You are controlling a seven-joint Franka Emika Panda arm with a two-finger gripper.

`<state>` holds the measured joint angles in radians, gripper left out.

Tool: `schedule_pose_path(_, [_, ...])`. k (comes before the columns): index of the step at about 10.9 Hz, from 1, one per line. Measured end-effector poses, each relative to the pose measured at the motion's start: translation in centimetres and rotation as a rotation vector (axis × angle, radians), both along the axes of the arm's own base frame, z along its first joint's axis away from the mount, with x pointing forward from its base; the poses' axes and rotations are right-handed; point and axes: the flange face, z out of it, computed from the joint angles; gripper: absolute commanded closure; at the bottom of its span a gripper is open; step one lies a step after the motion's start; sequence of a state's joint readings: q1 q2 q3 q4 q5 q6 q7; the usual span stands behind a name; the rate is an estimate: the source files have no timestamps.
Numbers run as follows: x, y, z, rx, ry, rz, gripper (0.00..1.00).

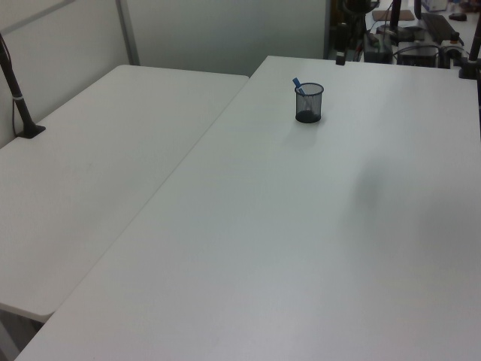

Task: Remove the marker
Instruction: 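Move the open gripper over the black mesh pen cup, then lower the gripper and close it on the blue-capped marker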

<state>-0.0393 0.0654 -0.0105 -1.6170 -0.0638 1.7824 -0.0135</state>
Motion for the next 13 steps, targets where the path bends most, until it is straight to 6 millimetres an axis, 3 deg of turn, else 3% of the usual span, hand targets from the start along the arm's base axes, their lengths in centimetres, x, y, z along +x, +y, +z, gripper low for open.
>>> schedule_pose_path(3, [2.7,-4.9,-1.9,-0.013,-0.114,-0.045,0.00])
schedule_pose_path(5, [4.5,-7.9,-4.3,-0.023,-0.178,-0.082,0.00])
schedule_pose_path(9, [6.2,-15.4,-8.4,-0.052,-0.296,-0.174,0.00])
schedule_pose_path(13, [8.9,-17.7,-13.9,-0.076,-0.430,-0.181,0.29])
